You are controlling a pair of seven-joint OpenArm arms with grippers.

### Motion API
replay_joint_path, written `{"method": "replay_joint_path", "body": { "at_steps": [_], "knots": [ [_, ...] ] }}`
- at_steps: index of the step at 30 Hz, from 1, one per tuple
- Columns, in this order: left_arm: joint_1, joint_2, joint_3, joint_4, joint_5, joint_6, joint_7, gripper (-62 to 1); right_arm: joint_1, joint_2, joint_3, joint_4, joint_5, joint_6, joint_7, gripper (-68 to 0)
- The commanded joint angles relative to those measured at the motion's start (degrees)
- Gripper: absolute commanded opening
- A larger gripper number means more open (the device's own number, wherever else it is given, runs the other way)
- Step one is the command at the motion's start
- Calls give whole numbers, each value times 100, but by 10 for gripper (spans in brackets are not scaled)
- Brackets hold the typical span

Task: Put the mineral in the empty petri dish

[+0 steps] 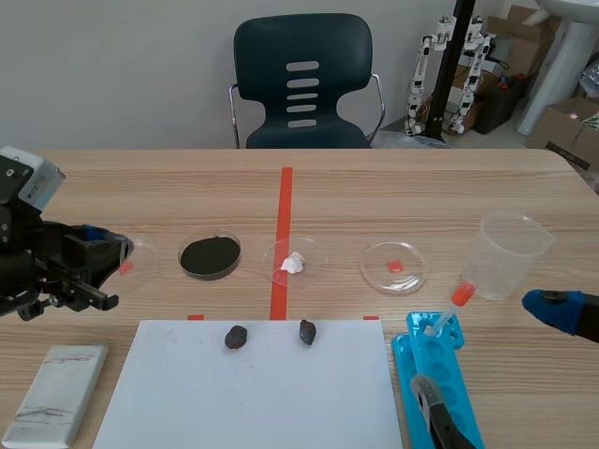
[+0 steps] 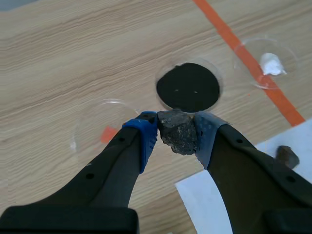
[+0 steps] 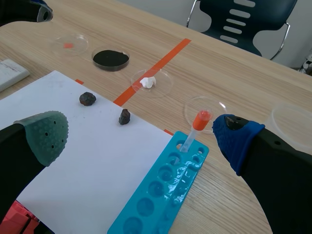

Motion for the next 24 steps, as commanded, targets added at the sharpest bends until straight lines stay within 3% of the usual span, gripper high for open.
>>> {"method": "replay_joint_path", "body": {
  "at_steps": [1,7,14,24],
  "knots": [
    [-409,35,15,-260,-205,348,-44,-524,2,31,33,61,46,-17,85,-52],
    [-1532,280,20,-1683,-208,901,-44,-524,2,31,33,61,46,-17,85,-52],
    [-2441,496,20,-3023,-35,846,-68,-523,2,31,33,61,46,-17,85,-52],
    [-2750,688,310,-3613,352,693,-173,-523,2,31,33,61,46,-17,85,-52]
  ]
}}
